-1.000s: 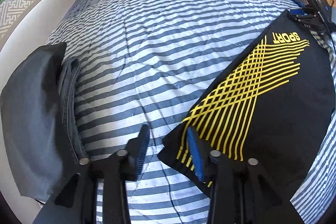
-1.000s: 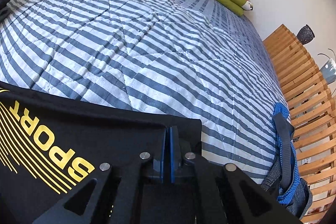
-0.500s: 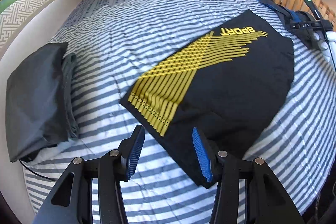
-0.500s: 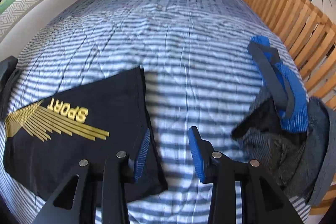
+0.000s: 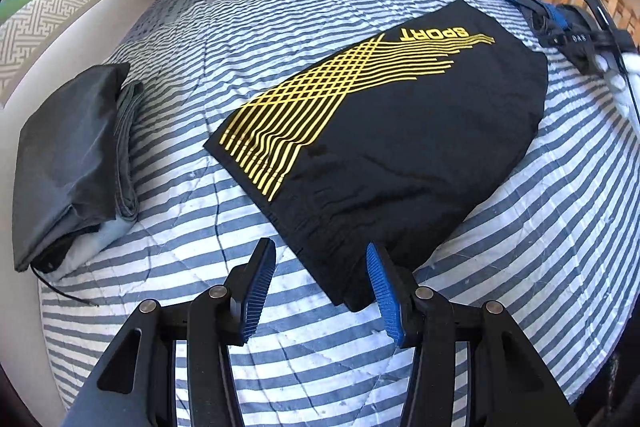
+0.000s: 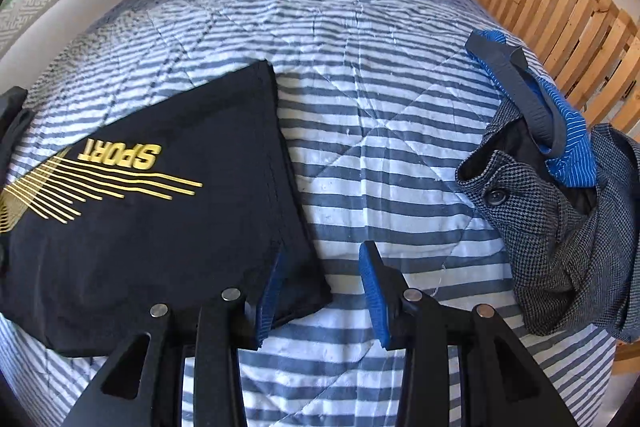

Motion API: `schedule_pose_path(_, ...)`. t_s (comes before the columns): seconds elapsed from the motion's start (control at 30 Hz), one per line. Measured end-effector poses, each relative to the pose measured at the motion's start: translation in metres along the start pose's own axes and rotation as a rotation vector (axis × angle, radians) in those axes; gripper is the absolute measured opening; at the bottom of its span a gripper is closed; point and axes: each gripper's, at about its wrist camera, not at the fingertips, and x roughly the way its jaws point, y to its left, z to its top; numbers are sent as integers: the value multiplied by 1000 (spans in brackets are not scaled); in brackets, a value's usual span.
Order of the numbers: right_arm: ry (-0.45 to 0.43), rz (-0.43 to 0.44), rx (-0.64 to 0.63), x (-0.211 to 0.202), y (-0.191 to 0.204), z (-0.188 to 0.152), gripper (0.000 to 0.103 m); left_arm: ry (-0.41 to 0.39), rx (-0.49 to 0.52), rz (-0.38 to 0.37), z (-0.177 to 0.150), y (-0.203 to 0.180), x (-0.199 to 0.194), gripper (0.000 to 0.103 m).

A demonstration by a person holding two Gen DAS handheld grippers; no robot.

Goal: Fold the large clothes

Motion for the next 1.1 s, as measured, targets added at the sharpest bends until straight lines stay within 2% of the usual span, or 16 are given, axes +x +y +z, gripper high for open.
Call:
schedule_pose_path(0.07, -31, 83, -6, -23, 9, -12, 35, -3, -47, -25, -5, 12, -5, 51)
schedule_pose_path(0.2, -2, 351, -68, -47, 47, -49, 35, -4, -80, -40, -14, 17, -6, 51)
schedule_pose_path(0.27, 15, 399, -147, -47, 77, -66, 35, -13, -70, -49, -14, 13, -7, 51)
schedule_pose_path(0.4, 19, 419, -268, -38, 127, -82, 35, -10, -44, -61, -9, 5, -7, 51)
schedule_pose_path(0.5, 63, 466, -308, -24, 151, -85, 35, 9, -65, -82, -14, 7, -2, 51)
schedule_pose_path(0.63, 28, 416, -354, -21, 170, -88, 35, 23, -85, -82, -20, 10, 8, 51)
schedule_pose_path(0.73, -24, 379, -400, -21, 174, -82, 35, -2, -76, -97, -14, 5, 1, 51)
schedule_pose_path(0.87, -23, 406, -415, -20, 166, -79, 35, -44, -52, -144, 10, -2, -10, 51)
schedule_pose_path(0.97, -56, 387, -454, -27, 158, -85, 35, -10, -8, -160, 24, -12, 4, 51)
schedule_pose_path(1.1, -75, 388, -423, -25, 143, -79, 36, 50, -18, -166, 28, -15, 33, 51)
